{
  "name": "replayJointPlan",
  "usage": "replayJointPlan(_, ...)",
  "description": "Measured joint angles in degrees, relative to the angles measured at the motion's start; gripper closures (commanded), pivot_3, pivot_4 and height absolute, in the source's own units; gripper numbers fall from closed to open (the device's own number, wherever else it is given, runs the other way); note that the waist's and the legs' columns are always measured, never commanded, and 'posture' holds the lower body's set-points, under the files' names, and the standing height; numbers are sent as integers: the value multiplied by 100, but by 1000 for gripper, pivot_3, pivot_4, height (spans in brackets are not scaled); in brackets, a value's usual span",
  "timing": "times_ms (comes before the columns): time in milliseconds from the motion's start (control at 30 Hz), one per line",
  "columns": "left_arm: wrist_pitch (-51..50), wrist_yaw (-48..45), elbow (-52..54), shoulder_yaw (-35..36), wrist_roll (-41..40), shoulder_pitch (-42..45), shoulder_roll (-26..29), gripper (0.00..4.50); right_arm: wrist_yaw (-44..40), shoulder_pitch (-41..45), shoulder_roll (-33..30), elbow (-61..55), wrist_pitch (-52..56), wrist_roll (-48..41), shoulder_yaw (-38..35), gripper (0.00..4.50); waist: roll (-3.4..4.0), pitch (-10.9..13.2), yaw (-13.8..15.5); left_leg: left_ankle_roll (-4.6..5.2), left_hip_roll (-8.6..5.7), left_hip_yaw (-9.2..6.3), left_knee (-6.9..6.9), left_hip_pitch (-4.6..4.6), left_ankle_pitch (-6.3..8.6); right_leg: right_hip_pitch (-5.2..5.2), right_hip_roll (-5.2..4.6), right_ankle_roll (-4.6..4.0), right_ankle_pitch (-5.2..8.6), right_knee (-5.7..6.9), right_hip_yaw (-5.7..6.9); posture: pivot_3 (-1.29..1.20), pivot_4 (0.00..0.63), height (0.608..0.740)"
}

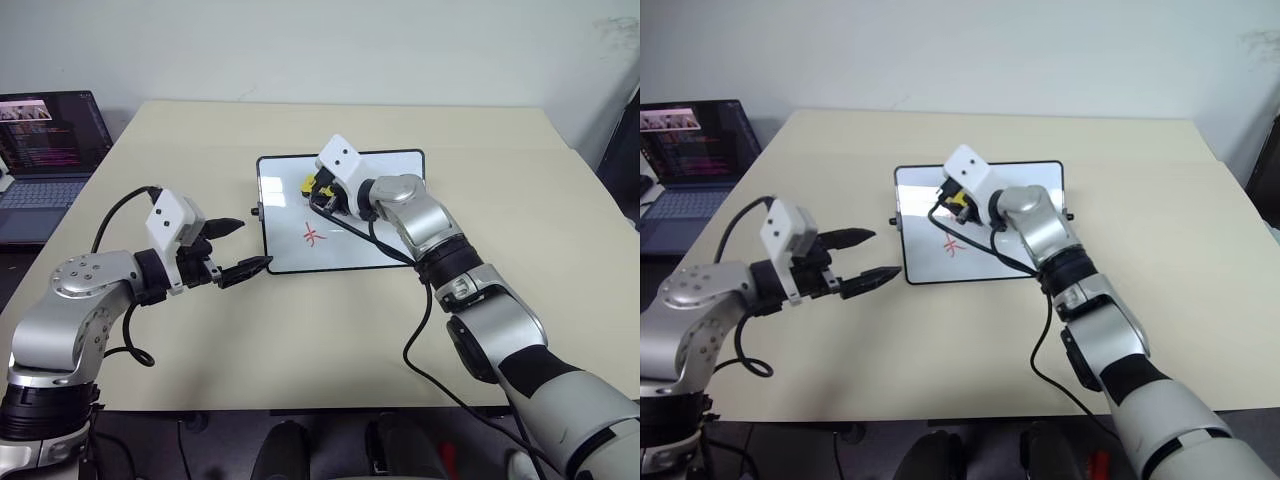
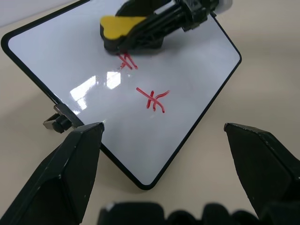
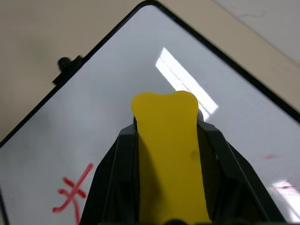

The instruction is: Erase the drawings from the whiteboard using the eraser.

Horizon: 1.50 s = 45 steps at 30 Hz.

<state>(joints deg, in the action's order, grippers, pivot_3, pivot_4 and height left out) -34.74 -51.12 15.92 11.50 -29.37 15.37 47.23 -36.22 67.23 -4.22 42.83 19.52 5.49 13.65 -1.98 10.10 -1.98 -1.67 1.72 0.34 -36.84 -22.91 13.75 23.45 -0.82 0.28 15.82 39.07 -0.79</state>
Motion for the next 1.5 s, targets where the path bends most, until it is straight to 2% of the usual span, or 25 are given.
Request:
replayJointPlan(533, 6, -77, 17, 3, -80, -49, 0, 0, -117, -145, 92, -116, 170, -234, -170, 3221, 2, 1, -2, 0, 0, 0, 1, -2, 0, 0, 0, 0, 0, -3, 0, 0, 150, 740)
replayJointPlan(733, 9, -74, 48, 15, -93, -108, 0, 0, 391, 167, 30, 251, -161, -196, -277, 3221, 2, 1, -1, 0, -1, 0, 0, -2, 0, 0, 0, 0, 0, -4, 1, 0, 150, 740)
replayJointPlan(1067, 9, -66, 171, 42, -100, -199, 1, 0, 194, 128, -17, 274, -279, -115, -104, 3221, 2, 1, 4, 0, -1, -1, 0, -1, 0, -2, -1, 0, 0, -4, 1, 0, 150, 740)
replayJointPlan(1200, 9, -65, 174, 45, -100, -221, 0, 0, 118, -96, 184, 99, -247, -67, 17, 3221, 2, 1, 3, 0, 1, -2, 1, -1, 0, -1, 0, 0, 0, -4, 2, 0, 150, 740)
replayJointPlan(1500, 8, -60, 216, 126, -101, -348, 3, 0, 220, 34, 124, 173, -268, -59, -91, 3221, 2, 1, 7, 0, 0, -1, 1, -2, 0, -1, 0, 0, 0, -5, 1, 0, 150, 740)
